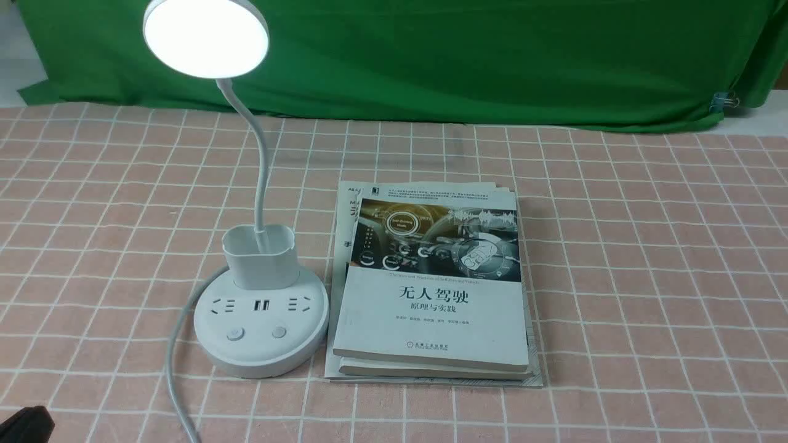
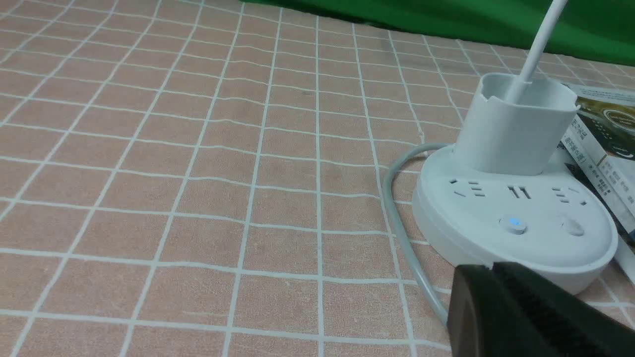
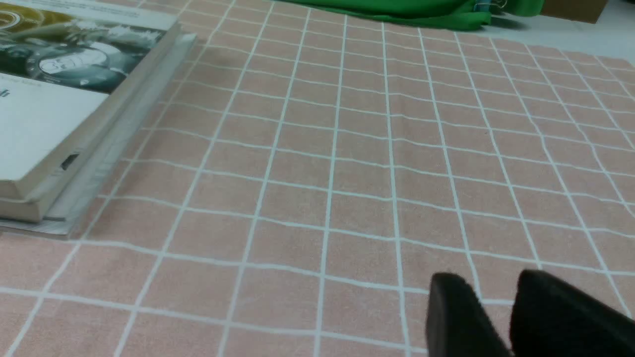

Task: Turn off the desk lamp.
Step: Use the left arm to press the button switch on the lamp holder

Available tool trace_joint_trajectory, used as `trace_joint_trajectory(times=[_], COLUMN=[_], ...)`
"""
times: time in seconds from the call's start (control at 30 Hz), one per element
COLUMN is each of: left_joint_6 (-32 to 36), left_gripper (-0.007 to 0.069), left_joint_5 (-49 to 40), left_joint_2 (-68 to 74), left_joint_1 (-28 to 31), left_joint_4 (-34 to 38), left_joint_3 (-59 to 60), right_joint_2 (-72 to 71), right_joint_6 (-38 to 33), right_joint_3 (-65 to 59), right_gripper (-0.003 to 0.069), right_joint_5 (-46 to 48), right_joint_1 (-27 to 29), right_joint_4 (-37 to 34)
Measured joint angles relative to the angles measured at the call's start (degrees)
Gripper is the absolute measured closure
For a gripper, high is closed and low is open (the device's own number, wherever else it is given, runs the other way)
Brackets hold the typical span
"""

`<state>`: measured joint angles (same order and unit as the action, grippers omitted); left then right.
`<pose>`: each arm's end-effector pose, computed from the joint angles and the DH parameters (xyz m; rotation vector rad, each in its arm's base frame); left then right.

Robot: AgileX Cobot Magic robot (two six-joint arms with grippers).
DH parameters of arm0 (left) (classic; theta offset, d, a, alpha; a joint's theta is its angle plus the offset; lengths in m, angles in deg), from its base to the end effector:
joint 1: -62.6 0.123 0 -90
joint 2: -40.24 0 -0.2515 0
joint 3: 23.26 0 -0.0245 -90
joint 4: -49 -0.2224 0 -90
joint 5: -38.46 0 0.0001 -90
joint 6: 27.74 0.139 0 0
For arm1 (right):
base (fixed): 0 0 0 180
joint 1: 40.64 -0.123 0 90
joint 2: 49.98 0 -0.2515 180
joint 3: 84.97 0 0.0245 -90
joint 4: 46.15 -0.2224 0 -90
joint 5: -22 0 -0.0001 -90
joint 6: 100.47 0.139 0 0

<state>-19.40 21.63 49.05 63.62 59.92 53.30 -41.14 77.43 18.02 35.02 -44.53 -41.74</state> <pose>0.1071 -0.0057 0.1751 -0.0092 1.7788 -0.0627 0.1088 0.0050 0.1807 -0.1419 1.7193 -0.0473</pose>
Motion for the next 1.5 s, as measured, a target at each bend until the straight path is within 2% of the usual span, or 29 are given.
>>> trace_joint_trajectory(times=[0.77, 0.83, 1.0, 1.13, 1.23, 1.33, 1.37, 1.4, 1.5], left_joint_6=[0.0, -1.0, -6.2, -8.3, -11.6, -13.6, -13.6, -13.6, -13.6], left_gripper=[0.0621, 0.0621, 0.0621, 0.0621, 0.0621, 0.0621, 0.0621, 0.0621, 0.0621], left_joint_5=[0.4, 2.1, 12.2, 18.8, 20.1, 13.4, 8.1, 8.1, -7.6], left_joint_2=[0.0, 0.0, 0.0, 0.0, 0.0, 0.8, 2.6, 3.0, 13.7], left_joint_1=[0.0, 0.0, 0.0, 0.0, 0.0, 0.0, 0.0, 0.0, 0.0], left_joint_4=[0.1, 2.3, 18.8, 23.5, 24.6, 23.5, 21.0, 21.0, 12.5], left_joint_3=[0.0, 0.0, 0.0, 0.0, 0.0, -2.5, -5.9, -6.5, -18.3], right_joint_2=[0.0, 0.0, 0.0, 0.0, 0.0, 0.0, 0.0, 0.0, 0.0], right_joint_6=[0.0, 0.0, 0.0, 0.0, 0.0, 0.0, 0.0, 0.0, 0.0], right_joint_3=[0.0, 0.0, 0.0, 0.0, 0.0, 0.0, 0.0, 0.0, 0.0], right_gripper=[0.0419, 0.0419, 0.0419, 0.0419, 0.0419, 0.0419, 0.0419, 0.0419, 0.0419], right_joint_5=[0.0, 0.0, 0.0, 0.0, 0.0, 0.0, 0.0, 0.0, 0.0], right_joint_1=[0.0, 0.0, 0.0, 0.0, 0.0, 0.0, 0.0, 0.0, 0.0], right_joint_4=[0.0, 0.0, 0.0, 0.0, 0.0, 0.0, 0.0, 0.0, 0.0])
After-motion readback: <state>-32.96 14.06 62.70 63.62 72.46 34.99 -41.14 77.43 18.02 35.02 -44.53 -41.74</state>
